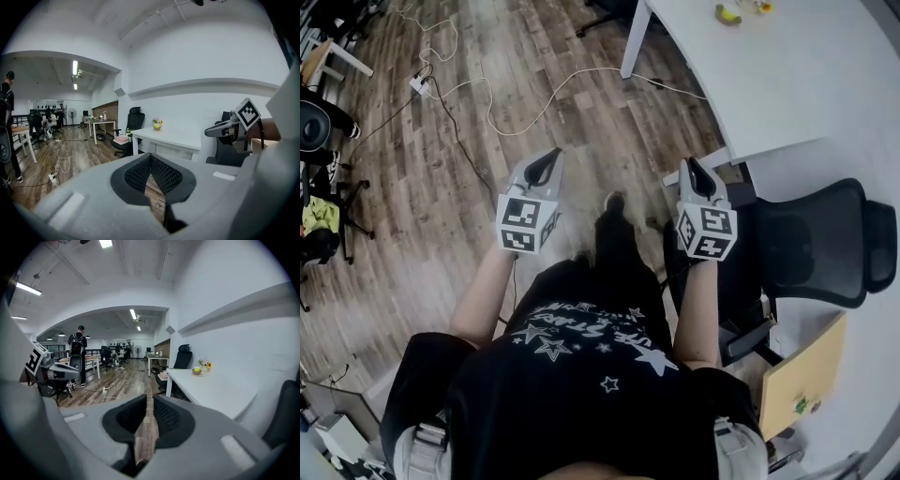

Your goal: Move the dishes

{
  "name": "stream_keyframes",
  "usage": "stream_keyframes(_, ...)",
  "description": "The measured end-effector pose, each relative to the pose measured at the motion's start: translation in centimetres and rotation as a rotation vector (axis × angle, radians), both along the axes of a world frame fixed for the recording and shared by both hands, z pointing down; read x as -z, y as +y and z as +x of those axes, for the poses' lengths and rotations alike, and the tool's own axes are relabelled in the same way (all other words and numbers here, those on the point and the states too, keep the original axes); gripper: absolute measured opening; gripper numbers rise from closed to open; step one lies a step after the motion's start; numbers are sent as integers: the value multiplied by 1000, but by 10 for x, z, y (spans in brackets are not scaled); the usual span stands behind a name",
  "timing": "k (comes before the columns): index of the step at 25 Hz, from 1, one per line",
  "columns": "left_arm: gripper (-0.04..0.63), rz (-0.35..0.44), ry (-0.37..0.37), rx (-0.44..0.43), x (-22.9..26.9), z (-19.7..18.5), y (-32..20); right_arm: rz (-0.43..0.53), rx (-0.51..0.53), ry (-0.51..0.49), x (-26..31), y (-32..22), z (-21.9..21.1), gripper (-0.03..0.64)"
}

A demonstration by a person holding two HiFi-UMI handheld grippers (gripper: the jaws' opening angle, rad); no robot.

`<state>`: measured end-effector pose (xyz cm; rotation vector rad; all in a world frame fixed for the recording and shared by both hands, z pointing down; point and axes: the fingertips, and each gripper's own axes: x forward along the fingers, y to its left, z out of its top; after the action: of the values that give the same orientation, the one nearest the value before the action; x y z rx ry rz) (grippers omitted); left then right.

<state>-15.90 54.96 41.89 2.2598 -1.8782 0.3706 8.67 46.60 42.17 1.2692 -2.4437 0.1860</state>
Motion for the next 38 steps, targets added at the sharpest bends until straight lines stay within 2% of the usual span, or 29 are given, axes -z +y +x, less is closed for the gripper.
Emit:
stream_keyframes(2, 11, -5, -2, 8, -1, -5, -11, -2, 6, -8, -1, -16, -4, 59)
stream_keyframes(4, 11, -13, -5, 14, -4, -8, -25, -7, 8, -19, -5, -38, -9, 128)
stream_keyframes(7, 11, -20, -6, 5, -8, -10, -54, -7, 8, -25, -12, -77, -14, 157)
stream_keyframes(11, 11, -42, -36, -38, -11, -13, -123, -10, 15, -17, -18, -158, -24, 197)
stream_keyframes(14, 11, -66, -47, -69, -14, -13, -184, -18, -22, -46, -22, -225, -26, 218)
stream_keyframes(17, 11, -52, -46, -91, -10, -7, -249, -39, -51, -74, -27, -285, -21, 222)
stream_keyframes(23, 11, -82, -26, -132, -10, 10, -372, -66, -71, -53, -27, -391, -2, 222)
stream_keyframes(27, 11, -62, -42, -156, -2, 21, -439, -80, -100, -44, -28, -447, 12, 222)
stream_keyframes(38, 11, -69, -6, -228, -4, 32, -521, -67, -185, -39, -19, -517, 26, 222)
